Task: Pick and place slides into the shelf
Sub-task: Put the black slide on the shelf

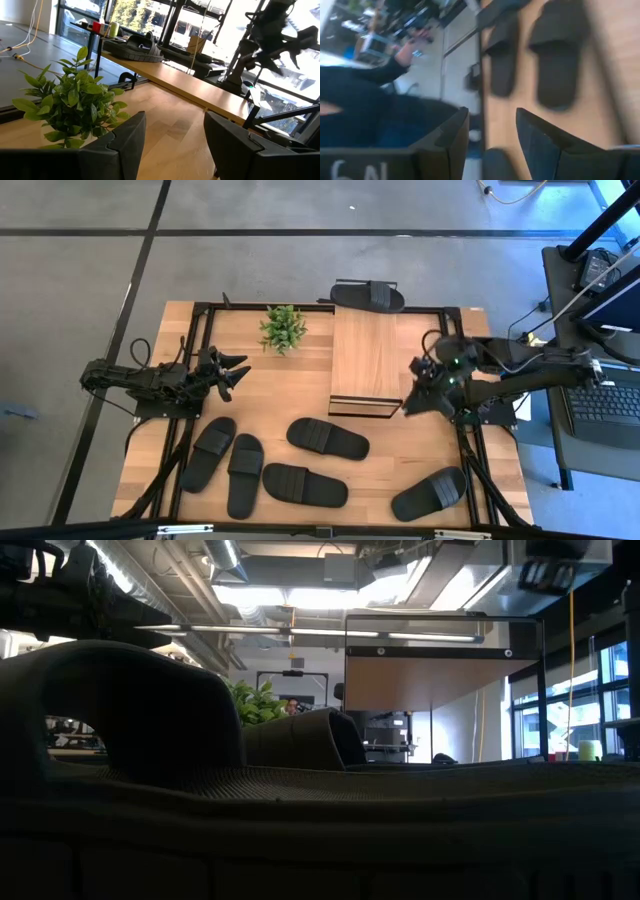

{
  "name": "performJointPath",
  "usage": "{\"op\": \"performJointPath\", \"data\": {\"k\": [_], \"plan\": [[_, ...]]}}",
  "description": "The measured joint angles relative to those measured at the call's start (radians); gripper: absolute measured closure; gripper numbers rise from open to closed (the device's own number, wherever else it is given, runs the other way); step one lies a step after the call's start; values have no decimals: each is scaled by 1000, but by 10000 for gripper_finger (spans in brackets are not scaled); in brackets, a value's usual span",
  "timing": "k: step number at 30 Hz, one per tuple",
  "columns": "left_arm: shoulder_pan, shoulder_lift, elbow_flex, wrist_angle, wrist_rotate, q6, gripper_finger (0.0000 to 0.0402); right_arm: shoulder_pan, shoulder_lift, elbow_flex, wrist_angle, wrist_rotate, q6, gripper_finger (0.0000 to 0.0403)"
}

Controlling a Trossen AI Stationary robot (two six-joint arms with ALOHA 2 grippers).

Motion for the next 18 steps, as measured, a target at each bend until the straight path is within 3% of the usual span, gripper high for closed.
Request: {"op": "performJointPath", "data": {"k": [6, 18], "plan": [[0, 0, 0, 0, 0, 2, 207, 226, 1, 0, 44, 60, 264, 240], [0, 0, 0, 0, 0, 51, 207, 609, 93, 0, -288, 171, 910, 240]]}}
